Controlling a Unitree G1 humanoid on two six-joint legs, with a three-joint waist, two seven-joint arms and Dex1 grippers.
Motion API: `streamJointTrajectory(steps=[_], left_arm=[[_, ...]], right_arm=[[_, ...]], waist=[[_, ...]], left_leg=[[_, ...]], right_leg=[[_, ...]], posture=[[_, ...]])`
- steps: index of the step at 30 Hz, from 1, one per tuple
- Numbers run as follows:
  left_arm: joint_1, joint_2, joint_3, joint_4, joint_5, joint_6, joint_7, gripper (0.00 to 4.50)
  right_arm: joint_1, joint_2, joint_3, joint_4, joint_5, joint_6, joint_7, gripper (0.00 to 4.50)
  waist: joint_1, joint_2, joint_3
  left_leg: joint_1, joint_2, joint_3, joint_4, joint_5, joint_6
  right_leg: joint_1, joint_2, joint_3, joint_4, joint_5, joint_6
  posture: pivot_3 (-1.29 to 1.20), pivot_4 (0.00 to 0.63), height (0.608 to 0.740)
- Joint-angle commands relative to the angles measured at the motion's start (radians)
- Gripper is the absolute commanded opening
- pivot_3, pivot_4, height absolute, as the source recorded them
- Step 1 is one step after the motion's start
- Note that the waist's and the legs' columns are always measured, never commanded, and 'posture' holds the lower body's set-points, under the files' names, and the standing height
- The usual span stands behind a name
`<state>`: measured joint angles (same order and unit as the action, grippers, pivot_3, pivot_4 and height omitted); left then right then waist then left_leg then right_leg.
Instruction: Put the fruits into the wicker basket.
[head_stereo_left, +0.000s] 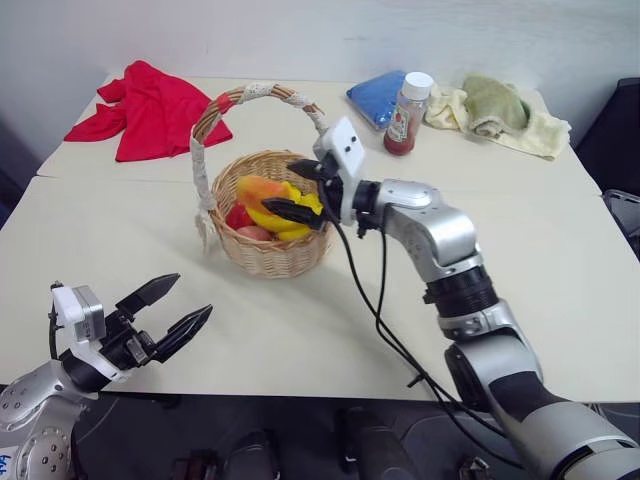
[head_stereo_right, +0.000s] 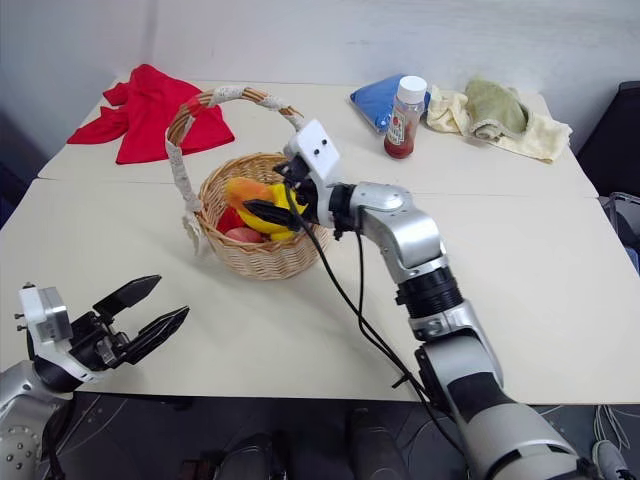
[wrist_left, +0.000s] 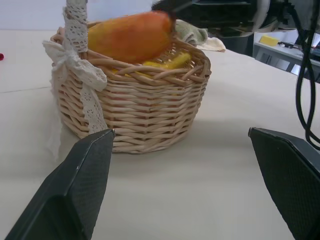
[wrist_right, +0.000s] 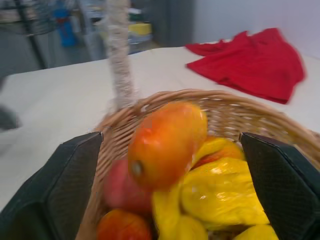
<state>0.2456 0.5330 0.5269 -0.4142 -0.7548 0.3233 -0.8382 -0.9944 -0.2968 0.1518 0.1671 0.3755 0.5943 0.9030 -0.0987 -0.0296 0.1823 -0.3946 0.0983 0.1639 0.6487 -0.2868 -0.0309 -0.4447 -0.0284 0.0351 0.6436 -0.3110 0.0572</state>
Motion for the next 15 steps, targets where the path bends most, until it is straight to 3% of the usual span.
streamJointTrajectory(steps=[1,3,6,10,15], left_arm=[[0.0,0.007,0.021,-0.012,-0.017,-0.018,0.004,4.5],[-0.009,0.008,0.028,-0.012,-0.024,-0.018,0.008,4.5],[-0.024,0.009,0.032,-0.019,-0.037,-0.012,0.024,4.5],[-0.038,0.015,0.027,-0.025,-0.043,-0.002,0.034,4.5],[-0.054,0.024,0.019,-0.025,-0.043,0.001,0.04,4.5]], right_arm=[[0.031,-0.128,-0.061,-0.112,0.113,0.055,0.187,4.49],[0.044,-0.195,-0.07,-0.079,0.113,0.056,0.238,4.49],[0.003,-0.195,-0.087,0.101,0.037,-0.067,0.19,4.49],[-0.133,-0.08,-0.1,0.385,-0.033,-0.22,0.086,4.49],[-0.283,0.066,-0.096,0.702,-0.101,-0.421,0.089,4.49]], waist=[[0.002,0.0,0.0],[0.003,0.0,0.0],[-0.011,-0.001,0.0],[-0.044,-0.001,0.001],[-0.074,-0.001,0.001]], left_leg=[[0.0,0.0,0.0,0.0,0.0,0.0],[0.001,-0.001,0.001,0.0,-0.001,0.001],[0.005,-0.003,0.005,0.0,-0.001,0.001],[0.009,-0.004,0.007,0.001,0.001,0.003],[0.011,-0.001,0.005,-0.001,0.006,-0.002]], right_leg=[[0.0,0.0,0.0,0.0,0.0,0.0],[0.0,0.001,0.0,0.0,0.0,0.0],[0.001,0.002,0.001,0.003,0.001,0.001],[0.0,0.002,0.005,0.01,0.002,0.001],[0.0,0.005,0.009,0.015,0.003,-0.002]], posture=[[0.0,0.15,0.74],[0.0,0.15,0.74],[0.0,0.15,0.74],[0.0,0.15,0.74],[0.0,0.15,0.74]])
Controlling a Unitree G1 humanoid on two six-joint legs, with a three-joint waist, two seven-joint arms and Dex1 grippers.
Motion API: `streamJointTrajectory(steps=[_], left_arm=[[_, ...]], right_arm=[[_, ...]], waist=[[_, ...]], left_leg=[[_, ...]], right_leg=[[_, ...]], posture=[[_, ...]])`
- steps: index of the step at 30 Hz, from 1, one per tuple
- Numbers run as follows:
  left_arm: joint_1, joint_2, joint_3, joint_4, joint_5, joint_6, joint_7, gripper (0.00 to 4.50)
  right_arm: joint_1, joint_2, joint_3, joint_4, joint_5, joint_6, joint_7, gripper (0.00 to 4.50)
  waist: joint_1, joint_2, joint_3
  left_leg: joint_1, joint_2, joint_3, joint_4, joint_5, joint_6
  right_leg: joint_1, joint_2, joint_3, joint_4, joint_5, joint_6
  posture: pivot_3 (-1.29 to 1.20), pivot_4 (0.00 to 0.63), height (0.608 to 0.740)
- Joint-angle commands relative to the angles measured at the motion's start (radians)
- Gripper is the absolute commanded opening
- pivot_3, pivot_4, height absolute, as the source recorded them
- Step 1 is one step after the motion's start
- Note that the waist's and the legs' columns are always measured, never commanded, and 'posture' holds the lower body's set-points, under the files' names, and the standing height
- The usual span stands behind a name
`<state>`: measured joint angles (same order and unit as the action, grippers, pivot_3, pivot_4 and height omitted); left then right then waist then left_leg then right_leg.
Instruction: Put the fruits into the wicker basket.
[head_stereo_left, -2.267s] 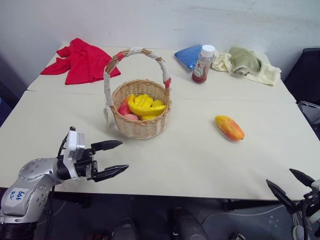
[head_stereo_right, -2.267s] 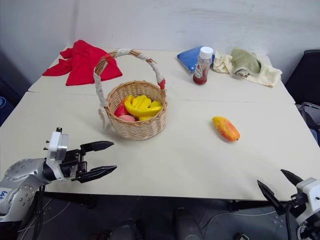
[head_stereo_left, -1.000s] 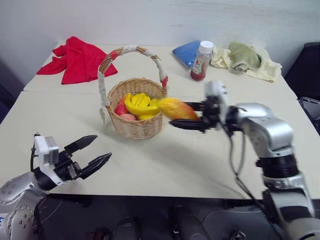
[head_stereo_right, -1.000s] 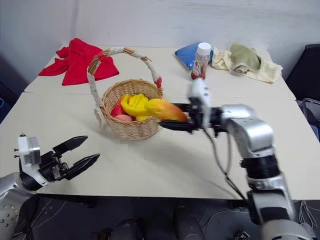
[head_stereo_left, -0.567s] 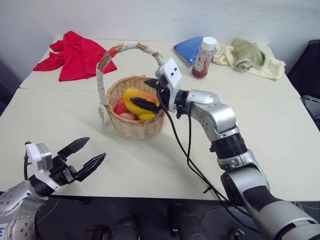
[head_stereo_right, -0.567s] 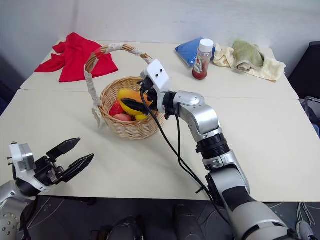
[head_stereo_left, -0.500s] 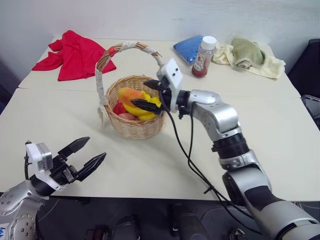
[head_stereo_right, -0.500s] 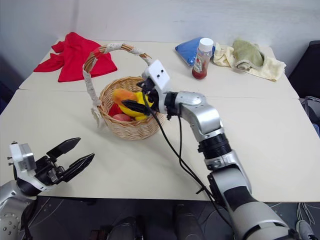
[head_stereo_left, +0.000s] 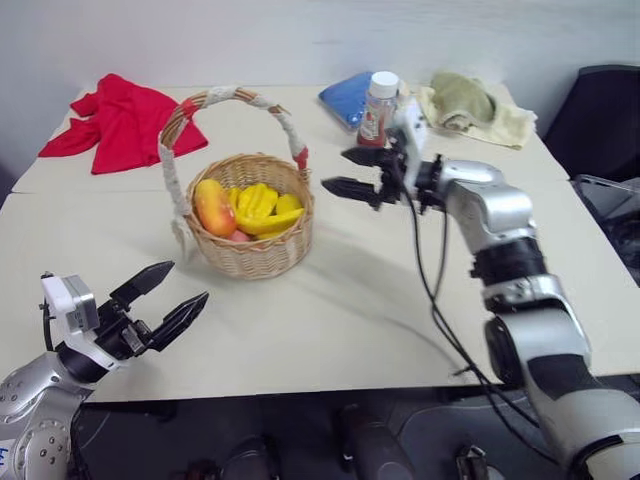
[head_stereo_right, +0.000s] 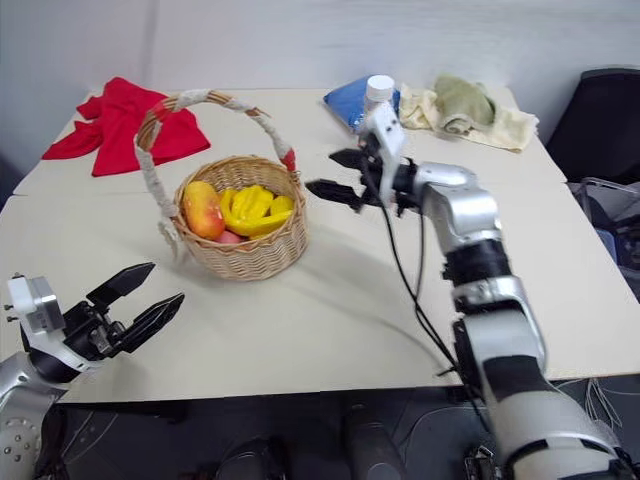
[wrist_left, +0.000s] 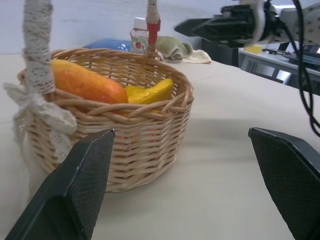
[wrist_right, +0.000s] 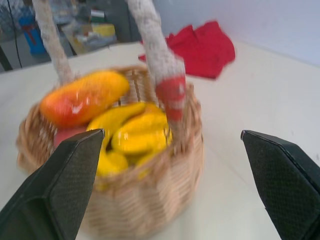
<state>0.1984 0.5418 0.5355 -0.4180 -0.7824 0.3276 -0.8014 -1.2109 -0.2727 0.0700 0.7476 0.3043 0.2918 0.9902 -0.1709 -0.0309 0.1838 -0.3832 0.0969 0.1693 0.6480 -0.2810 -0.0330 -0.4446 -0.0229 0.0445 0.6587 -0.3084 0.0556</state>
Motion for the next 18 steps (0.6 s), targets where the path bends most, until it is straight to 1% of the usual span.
streamJointTrajectory(steps=[1,2,5,6,10,13,16,18], left_arm=[[-0.006,0.016,0.009,-0.023,-0.016,-0.004,0.005,4.5],[-0.006,0.016,0.008,-0.026,-0.017,-0.004,0.007,4.5],[0.0,0.014,0.006,-0.036,-0.02,-0.003,0.013,4.5],[0.004,0.012,0.006,-0.041,-0.021,-0.003,0.016,4.5],[0.015,0.009,0.002,-0.055,-0.024,-0.003,0.024,4.5],[0.015,0.012,-0.004,-0.057,-0.026,-0.002,0.027,4.5],[-0.006,0.019,-0.018,-0.043,-0.022,0.0,0.024,4.5],[-0.024,0.023,-0.033,-0.034,-0.019,0.001,0.019,4.5]], right_arm=[[-0.088,0.06,-0.01,0.17,-0.042,-0.154,0.028,4.49],[-0.106,0.075,-0.008,0.207,-0.049,-0.178,0.053,4.49],[-0.139,0.099,-0.016,0.28,-0.065,-0.223,0.109,3.88],[-0.143,0.101,-0.013,0.294,-0.075,-0.237,0.127,3.61],[-0.136,0.096,-0.013,0.3,-0.094,-0.264,0.19,2.22],[-0.095,0.075,-0.018,0.249,-0.094,-0.264,0.223,1.21],[-0.019,0.039,-0.023,0.124,-0.081,-0.242,0.239,0.16],[0.064,0.001,-0.032,-0.04,-0.047,-0.185,0.249,0.11]], waist=[[-0.002,0.0,0.0],[-0.001,0.0,0.0],[0.0,0.0,0.0],[0.001,0.0,0.0],[0.003,0.0,0.0],[0.002,0.0,0.0],[0.004,0.0,0.0],[0.01,0.0,0.0]], left_leg=[[0.0,0.0,0.0,0.0,0.001,-0.001],[0.0,0.0,-0.001,-0.001,0.003,-0.006],[-0.002,0.001,-0.001,0.0,0.003,-0.006],[-0.002,0.001,-0.001,0.0,0.003,-0.005],[-0.003,0.002,-0.001,0.0,0.002,-0.004],[-0.003,0.002,-0.001,0.0,0.002,-0.005],[-0.003,0.002,-0.002,0.0,0.003,-0.006],[-0.003,0.002,-0.003,0.0,0.003,-0.006]], right_leg=[[0.0,0.0,0.0,0.0,0.0,0.0],[0.0,0.0,-0.001,0.0,0.0,0.0],[0.0,0.0,-0.001,-0.002,-0.001,0.0],[0.0,0.0,-0.001,-0.002,-0.001,0.0],[0.0,-0.002,-0.001,-0.004,-0.001,0.0],[0.0,-0.001,-0.001,-0.004,-0.001,0.0],[0.0,-0.001,-0.002,-0.003,-0.001,0.0],[0.0,-0.001,-0.002,-0.003,-0.001,0.0]], posture=[[0.0,0.15,0.74],[0.0,0.15,0.74],[0.0,0.15,0.74],[0.0,0.15,0.74],[0.0,0.15,0.74],[0.0,0.15,0.74],[0.0,0.15,0.74],[0.0,0.15,0.74]])
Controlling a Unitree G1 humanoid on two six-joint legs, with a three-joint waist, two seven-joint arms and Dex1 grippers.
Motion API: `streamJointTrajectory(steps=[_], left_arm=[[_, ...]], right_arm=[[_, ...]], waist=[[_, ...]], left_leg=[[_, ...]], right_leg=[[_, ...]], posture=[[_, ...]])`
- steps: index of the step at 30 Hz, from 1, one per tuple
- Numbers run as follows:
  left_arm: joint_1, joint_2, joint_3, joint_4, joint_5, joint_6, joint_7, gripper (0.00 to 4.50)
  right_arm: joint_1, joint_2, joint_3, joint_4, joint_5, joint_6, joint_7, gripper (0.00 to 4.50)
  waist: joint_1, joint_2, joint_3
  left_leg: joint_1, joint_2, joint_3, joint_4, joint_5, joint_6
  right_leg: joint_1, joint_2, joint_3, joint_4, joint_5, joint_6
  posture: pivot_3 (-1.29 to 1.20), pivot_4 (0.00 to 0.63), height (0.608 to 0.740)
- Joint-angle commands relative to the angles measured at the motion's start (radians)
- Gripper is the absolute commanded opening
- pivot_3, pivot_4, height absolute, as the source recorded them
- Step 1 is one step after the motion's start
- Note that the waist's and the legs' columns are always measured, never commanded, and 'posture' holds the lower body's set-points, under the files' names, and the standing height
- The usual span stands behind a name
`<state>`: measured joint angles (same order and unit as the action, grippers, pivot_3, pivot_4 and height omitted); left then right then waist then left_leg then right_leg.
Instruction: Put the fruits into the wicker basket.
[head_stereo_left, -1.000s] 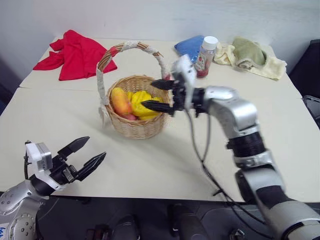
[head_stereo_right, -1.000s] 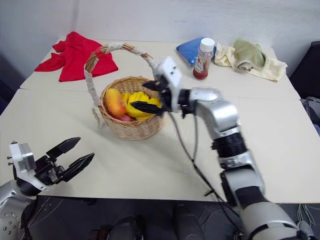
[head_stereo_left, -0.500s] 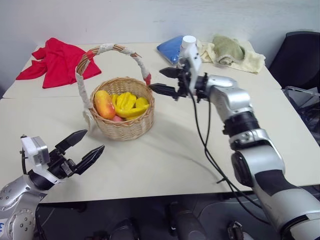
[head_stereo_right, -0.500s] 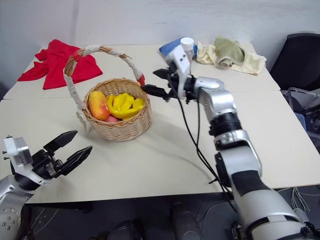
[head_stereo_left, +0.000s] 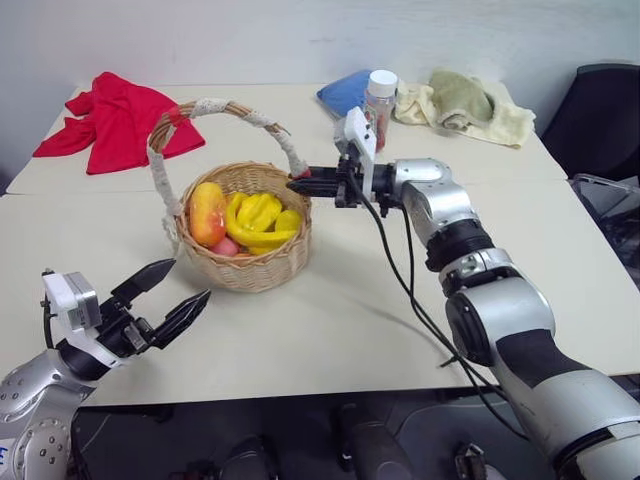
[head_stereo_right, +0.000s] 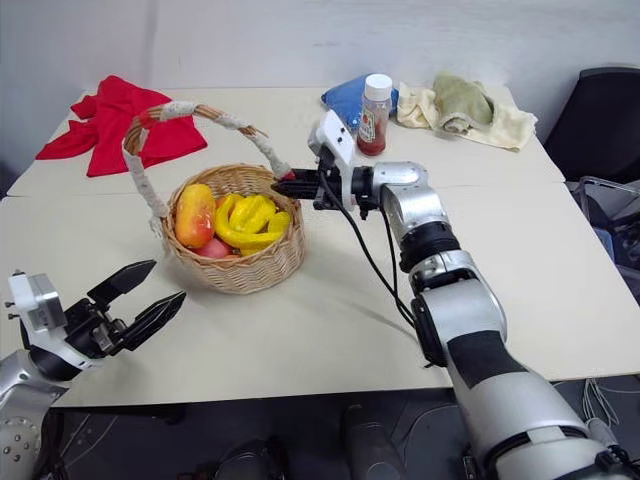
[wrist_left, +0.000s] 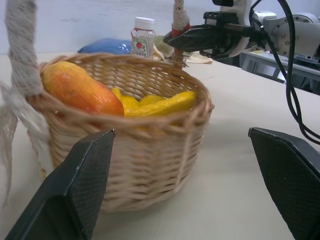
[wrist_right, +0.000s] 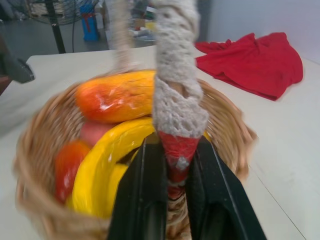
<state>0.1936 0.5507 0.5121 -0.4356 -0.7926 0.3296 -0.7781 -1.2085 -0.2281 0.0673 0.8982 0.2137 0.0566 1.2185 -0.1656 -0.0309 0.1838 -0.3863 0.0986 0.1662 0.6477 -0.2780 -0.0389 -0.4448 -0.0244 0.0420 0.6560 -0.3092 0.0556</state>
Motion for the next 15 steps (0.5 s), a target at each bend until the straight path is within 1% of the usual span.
streamJointTrajectory(steps=[1,3,5,7,9,11,13,15], left_arm=[[-0.026,0.016,-0.017,-0.013,-0.008,0.0,-0.008,4.5],[-0.05,0.022,-0.039,0.001,-0.005,0.002,-0.018,4.5],[-0.083,0.029,-0.064,0.022,-0.003,0.006,-0.03,4.5],[-0.115,0.036,-0.086,0.045,-0.001,0.01,-0.045,4.5],[-0.153,0.044,-0.113,0.072,0.004,0.014,-0.065,4.5],[-0.201,0.05,-0.15,0.098,0.008,0.021,-0.087,4.5],[-0.254,0.05,-0.191,0.123,0.013,0.025,-0.109,4.5],[-0.307,0.049,-0.246,0.143,0.03,0.028,-0.143,4.5]], right_arm=[[0.107,-0.064,-0.035,-0.285,0.064,0.088,0.024,0.11],[0.216,-0.117,-0.076,-0.53,0.15,0.213,0.005,0.11],[0.315,-0.175,-0.143,-0.75,0.236,0.337,-0.054,0.11],[0.392,-0.228,-0.205,-0.895,0.268,0.408,-0.137,0.11],[0.458,-0.281,-0.285,-0.998,0.278,0.458,-0.234,0.11],[0.53,-0.335,-0.392,-1.08,0.306,0.507,-0.316,0.11],[0.615,-0.385,-0.496,-1.13,0.312,0.516,-0.377,0.11],[0.709,-0.425,-0.581,-1.147,0.285,0.49,-0.422,0.11]], waist=[[0.007,0.0,0.0],[0.018,0.0,0.0],[0.033,0.0,0.0],[0.038,0.0,0.0],[0.043,0.0,0.001],[0.049,0.0,0.001],[0.057,0.0,0.001],[0.066,-0.001,0.001]], left_leg=[[0.0,0.0,-0.001,0.0,0.0,0.0],[-0.001,0.0,-0.001,0.0,0.0,0.0],[-0.001,0.0,-0.002,0.0,0.0,0.0],[-0.002,0.0,-0.003,0.0,0.0,0.0],[-0.002,-0.002,-0.002,0.0,0.0,0.0],[-0.001,-0.004,-0.003,0.0,0.0,0.0],[-0.001,-0.005,-0.004,0.0,0.0,0.0],[-0.001,-0.006,-0.004,0.0,0.0,0.0]], right_leg=[[0.0,0.0,0.0,0.0,0.0,0.0],[0.0,-0.001,-0.001,0.0,0.0,0.0],[0.0,-0.001,-0.001,0.0,0.0,0.0],[0.0,-0.001,-0.002,-0.001,0.0,0.001],[0.0,-0.001,-0.002,-0.001,0.0,0.001],[0.0,-0.001,-0.002,-0.001,0.0,0.001],[0.0,-0.001,-0.002,-0.001,0.0,0.0],[0.0,-0.001,-0.002,-0.001,0.0,0.0]], posture=[[0.0,0.15,0.74],[0.0,0.15,0.74],[0.0,0.15,0.74],[0.0,0.15,0.74],[0.0,0.15,0.74],[0.0,0.15,0.74],[0.0,0.15,0.74],[0.0,0.15,0.74]])
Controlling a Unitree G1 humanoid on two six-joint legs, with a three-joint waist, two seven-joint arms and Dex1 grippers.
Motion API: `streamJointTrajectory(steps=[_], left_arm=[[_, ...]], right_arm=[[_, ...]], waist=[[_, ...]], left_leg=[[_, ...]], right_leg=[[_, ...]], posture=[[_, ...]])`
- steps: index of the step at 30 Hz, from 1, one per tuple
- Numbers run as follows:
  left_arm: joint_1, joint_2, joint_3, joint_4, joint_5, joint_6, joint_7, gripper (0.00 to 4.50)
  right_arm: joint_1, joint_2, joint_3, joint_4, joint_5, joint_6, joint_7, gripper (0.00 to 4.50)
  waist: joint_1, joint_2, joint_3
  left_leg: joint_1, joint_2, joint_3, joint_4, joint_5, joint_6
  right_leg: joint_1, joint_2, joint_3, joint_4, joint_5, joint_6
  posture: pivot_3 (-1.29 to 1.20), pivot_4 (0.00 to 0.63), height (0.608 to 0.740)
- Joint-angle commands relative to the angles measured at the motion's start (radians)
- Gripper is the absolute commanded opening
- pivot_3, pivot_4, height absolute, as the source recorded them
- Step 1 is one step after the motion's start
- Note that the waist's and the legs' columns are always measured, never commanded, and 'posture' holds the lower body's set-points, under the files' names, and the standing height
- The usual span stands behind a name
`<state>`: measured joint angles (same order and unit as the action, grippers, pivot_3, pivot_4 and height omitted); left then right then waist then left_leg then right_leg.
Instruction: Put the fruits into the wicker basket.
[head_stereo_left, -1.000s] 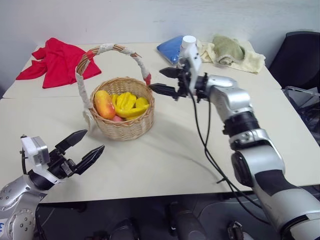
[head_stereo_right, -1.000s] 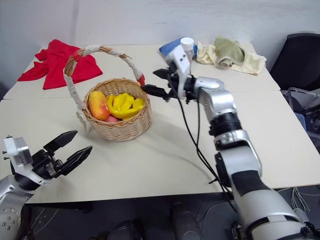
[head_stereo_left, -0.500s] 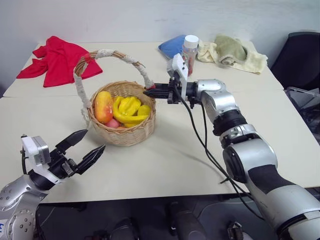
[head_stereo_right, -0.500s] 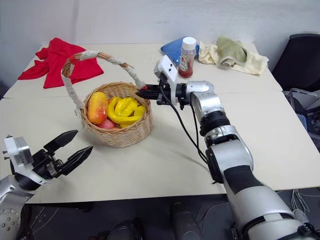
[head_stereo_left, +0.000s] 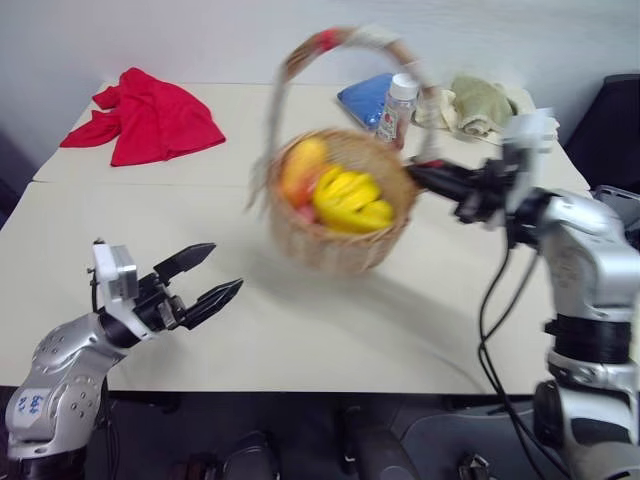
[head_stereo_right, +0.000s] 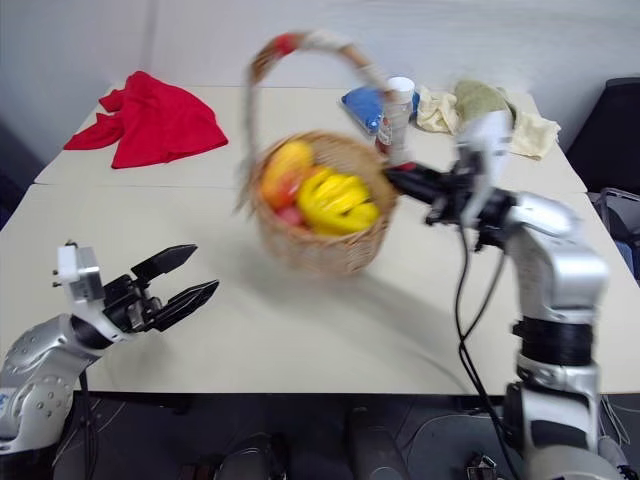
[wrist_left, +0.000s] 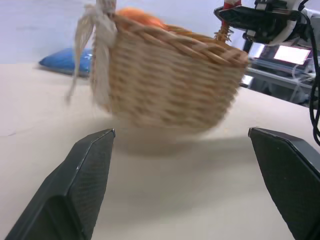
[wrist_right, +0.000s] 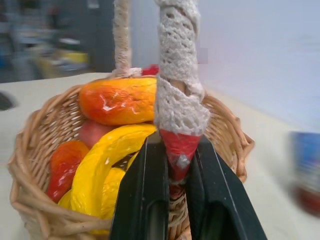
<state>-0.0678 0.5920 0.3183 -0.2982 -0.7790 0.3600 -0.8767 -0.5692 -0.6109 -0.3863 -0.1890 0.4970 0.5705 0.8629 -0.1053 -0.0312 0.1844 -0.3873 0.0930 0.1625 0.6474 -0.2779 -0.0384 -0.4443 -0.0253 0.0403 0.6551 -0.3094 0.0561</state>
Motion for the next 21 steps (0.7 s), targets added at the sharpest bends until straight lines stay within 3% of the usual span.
streamJointTrajectory(steps=[1,6,14,21], left_arm=[[-0.074,0.004,-0.082,0.013,0.021,0.001,-0.06,4.5],[-0.201,-0.01,-0.189,0.06,0.055,-0.011,-0.137,4.5],[-0.307,-0.008,-0.238,0.107,0.089,-0.012,-0.205,4.5],[-0.24,0.011,-0.203,0.114,0.136,-0.045,-0.188,4.5]], right_arm=[[0.113,-0.058,-0.166,-0.055,-0.012,-0.032,-0.093,0.11],[0.237,-0.094,-0.249,0.034,-0.1,-0.131,-0.205,0.11],[0.311,-0.071,-0.24,0.142,-0.159,-0.236,-0.322,0.11],[0.372,-0.109,-0.279,0.105,-0.103,-0.247,-0.3,2.52]], waist=[[0.01,0.0,0.0],[0.016,0.0,0.0],[0.015,0.0,0.0],[0.016,0.0,0.0]], left_leg=[[0.0,0.0,0.0,0.0,0.0,0.0],[0.001,-0.001,0.002,0.0,0.0,0.001],[0.008,-0.004,0.0,-0.001,0.001,0.0],[0.014,-0.004,0.0,-0.002,0.001,-0.001]], right_leg=[[0.0,0.0,0.0,-0.001,0.0,0.0],[0.0,0.002,0.004,-0.001,0.001,0.002],[0.002,0.016,0.02,0.001,0.004,0.007],[0.007,0.016,0.02,0.0,0.004,0.007]], posture=[[0.0,0.15,0.74],[0.0,0.15,0.74],[0.0,0.15,0.74],[0.0,0.15,0.74]])
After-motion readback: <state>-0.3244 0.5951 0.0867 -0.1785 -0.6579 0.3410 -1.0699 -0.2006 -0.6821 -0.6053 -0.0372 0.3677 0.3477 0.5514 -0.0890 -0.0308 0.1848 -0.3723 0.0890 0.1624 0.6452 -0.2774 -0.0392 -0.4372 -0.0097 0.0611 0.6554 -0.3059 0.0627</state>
